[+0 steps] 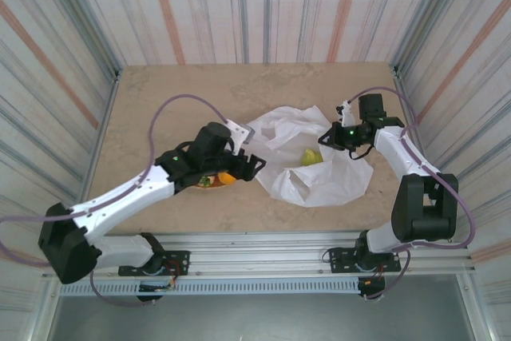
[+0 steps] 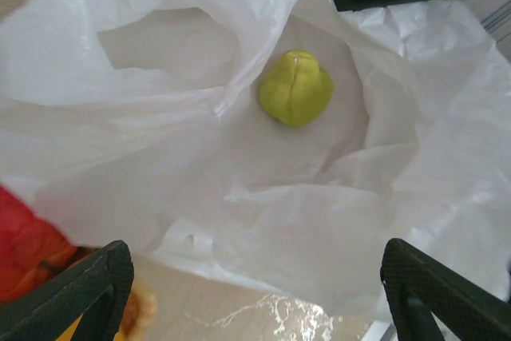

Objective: Place the fruits into the plastic bag

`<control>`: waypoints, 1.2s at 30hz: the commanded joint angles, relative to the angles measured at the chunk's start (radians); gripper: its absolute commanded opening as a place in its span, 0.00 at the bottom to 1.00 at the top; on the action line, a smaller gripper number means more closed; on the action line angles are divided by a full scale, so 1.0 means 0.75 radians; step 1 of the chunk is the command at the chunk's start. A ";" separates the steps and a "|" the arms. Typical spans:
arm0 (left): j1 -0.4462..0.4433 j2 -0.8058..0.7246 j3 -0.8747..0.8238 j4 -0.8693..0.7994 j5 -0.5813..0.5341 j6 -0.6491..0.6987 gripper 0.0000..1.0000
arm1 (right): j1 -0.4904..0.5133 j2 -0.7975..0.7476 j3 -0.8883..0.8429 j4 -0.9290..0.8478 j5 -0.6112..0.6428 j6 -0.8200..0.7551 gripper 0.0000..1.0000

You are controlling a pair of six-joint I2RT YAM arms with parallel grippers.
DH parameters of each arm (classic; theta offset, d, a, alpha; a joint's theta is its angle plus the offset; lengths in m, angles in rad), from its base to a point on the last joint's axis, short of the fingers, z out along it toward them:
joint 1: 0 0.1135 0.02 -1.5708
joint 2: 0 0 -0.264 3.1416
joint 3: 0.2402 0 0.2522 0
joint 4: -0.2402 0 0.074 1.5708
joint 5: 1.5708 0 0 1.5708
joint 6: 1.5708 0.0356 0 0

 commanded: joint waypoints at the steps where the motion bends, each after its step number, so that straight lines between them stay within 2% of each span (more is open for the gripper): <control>1: 0.106 -0.118 -0.020 -0.241 0.030 -0.045 0.84 | -0.009 -0.014 0.021 0.000 0.013 -0.016 0.00; 7: 0.433 -0.262 -0.030 -0.626 -0.070 -0.208 0.85 | -0.006 -0.012 0.015 0.013 0.005 -0.007 0.00; 10: 0.577 -0.293 -0.050 -0.761 -0.118 -0.192 0.86 | -0.004 -0.010 0.010 0.028 -0.010 0.001 0.00; 13: 0.694 -0.280 -0.070 -0.828 -0.102 -0.166 0.87 | -0.004 -0.002 0.009 0.038 -0.025 0.007 0.00; 25: 0.714 0.057 -0.010 -0.737 -0.148 -0.031 0.85 | -0.001 0.018 0.001 0.062 -0.042 0.001 0.00; 36: 0.715 0.225 0.016 -0.653 -0.161 0.026 0.83 | -0.004 0.019 -0.008 0.061 -0.040 -0.003 0.00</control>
